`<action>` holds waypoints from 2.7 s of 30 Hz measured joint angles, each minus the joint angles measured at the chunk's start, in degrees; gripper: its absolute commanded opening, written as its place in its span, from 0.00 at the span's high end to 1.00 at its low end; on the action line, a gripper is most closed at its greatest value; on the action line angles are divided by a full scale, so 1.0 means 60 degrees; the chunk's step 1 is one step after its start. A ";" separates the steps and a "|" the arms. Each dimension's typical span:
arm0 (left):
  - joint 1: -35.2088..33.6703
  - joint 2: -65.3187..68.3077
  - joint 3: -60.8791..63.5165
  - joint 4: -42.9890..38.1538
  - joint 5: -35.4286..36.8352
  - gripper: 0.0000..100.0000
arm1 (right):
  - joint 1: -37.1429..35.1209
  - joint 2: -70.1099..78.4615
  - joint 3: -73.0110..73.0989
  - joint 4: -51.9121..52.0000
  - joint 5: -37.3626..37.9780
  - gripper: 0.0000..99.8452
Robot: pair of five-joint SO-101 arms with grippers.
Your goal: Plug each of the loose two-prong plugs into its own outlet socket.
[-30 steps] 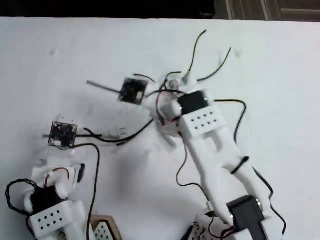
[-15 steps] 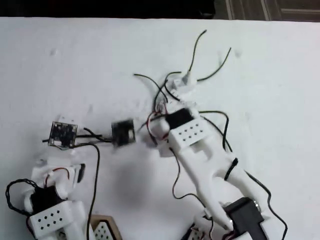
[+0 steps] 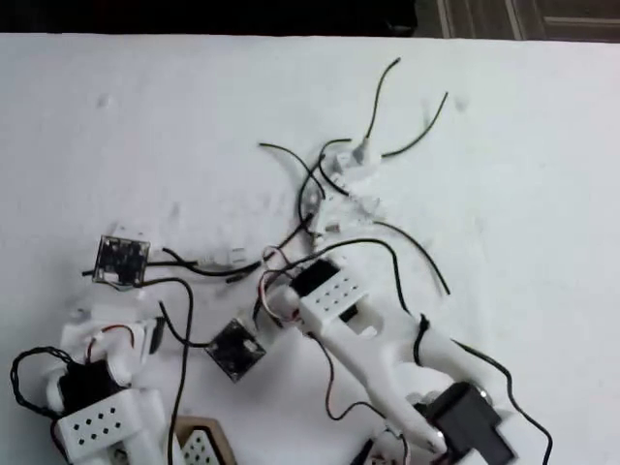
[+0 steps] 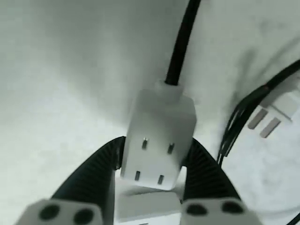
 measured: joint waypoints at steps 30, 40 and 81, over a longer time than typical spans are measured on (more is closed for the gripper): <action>0.0000 -0.0015 0.0000 0.0000 0.0000 0.72 | 0.0059 -0.0718 0.0073 0.0469 -0.2623 0.82; 0.0000 -0.0015 0.0000 0.0000 0.0000 0.72 | -0.0249 0.0440 -0.0498 0.0689 -0.4645 0.69; 0.0000 -0.0015 0.0000 0.0000 0.0000 0.72 | 0.5114 0.3692 -0.5641 0.1187 -0.9260 0.70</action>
